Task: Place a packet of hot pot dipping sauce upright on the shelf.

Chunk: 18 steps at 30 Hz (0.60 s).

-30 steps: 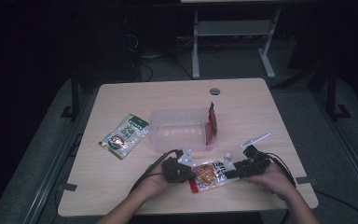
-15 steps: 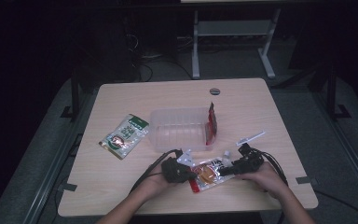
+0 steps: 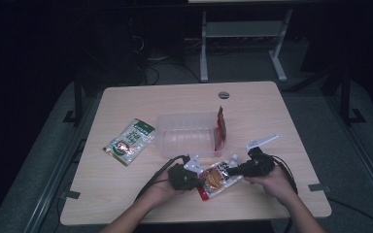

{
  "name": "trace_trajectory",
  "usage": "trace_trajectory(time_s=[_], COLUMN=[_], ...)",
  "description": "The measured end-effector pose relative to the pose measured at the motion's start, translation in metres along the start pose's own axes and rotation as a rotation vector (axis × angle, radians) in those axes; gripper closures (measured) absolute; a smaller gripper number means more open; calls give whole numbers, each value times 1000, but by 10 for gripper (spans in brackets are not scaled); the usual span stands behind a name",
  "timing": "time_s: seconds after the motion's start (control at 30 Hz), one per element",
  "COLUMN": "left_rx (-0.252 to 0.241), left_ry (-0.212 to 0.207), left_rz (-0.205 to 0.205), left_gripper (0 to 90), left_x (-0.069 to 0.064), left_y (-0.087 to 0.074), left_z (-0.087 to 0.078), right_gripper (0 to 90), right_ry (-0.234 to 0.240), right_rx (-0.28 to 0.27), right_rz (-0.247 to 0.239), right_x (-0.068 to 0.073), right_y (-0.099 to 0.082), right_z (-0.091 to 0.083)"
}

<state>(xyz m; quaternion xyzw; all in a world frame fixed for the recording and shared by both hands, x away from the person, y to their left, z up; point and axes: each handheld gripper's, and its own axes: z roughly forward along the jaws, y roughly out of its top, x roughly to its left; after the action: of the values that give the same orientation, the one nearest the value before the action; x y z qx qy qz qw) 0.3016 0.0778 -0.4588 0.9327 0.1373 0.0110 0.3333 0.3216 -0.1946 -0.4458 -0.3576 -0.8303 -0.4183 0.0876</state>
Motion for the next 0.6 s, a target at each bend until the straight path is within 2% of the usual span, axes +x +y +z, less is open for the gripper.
trace_trajectory(time_s=[0.17,0.33,0.6], left_rx=[-2,-11,-5], left_ry=[0,-3,-18], left_rz=[-1,-13,-15], left_gripper=[900,900,900], left_x=[0,0,0], left_y=[0,-2,-3], left_z=[0,0,-2], right_gripper=[882,888,890], right_ry=[-21,-33,-25], right_rx=[-6,1,-7], right_rz=[-67,-107,-160], right_x=[8,18,35], right_y=[4,10,20], right_z=[-2,-5,-7])
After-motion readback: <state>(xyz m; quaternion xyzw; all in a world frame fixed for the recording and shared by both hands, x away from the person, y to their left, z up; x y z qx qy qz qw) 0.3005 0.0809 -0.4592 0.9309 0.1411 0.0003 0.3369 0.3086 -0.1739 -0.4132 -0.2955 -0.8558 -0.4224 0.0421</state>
